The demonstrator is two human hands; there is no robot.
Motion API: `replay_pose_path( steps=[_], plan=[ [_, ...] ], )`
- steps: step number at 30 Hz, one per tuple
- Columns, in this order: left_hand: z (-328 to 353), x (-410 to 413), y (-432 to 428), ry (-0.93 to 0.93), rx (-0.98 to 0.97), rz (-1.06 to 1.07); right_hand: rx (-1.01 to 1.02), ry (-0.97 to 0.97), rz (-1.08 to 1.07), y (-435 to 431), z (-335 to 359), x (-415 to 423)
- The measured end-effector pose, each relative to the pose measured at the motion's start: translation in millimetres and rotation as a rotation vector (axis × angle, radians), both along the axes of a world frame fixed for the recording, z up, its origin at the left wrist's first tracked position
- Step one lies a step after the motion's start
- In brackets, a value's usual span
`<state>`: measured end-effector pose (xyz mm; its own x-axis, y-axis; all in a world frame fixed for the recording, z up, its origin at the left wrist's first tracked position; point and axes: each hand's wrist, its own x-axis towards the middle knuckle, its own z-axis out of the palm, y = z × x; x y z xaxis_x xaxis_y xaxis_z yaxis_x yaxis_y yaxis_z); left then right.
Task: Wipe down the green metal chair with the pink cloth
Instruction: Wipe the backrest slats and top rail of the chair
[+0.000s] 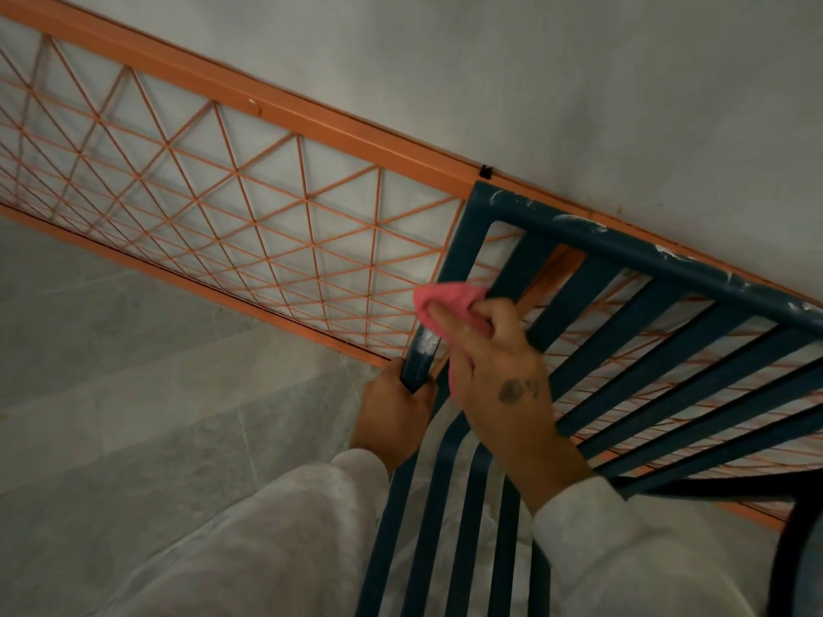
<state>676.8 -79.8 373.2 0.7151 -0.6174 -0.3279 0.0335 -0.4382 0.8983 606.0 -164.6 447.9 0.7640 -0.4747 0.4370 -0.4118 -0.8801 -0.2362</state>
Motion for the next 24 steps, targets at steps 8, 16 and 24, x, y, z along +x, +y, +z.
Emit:
replay_pose_path(
  steps=[8,16,24],
  plan=[
    [-0.5,1.2,-0.5,-0.001,-0.005,-0.002,0.043,-0.152,0.008,-25.3,17.0,10.3],
    [1.2,5.6,8.2,0.049,0.012,-0.087,0.261,-0.198,-0.003,2.6,5.5,-8.7],
    [-22.7,-15.0,58.7,0.193,0.14,-0.13,0.137,0.179,0.023,44.1,-51.3,-32.3]
  ],
)
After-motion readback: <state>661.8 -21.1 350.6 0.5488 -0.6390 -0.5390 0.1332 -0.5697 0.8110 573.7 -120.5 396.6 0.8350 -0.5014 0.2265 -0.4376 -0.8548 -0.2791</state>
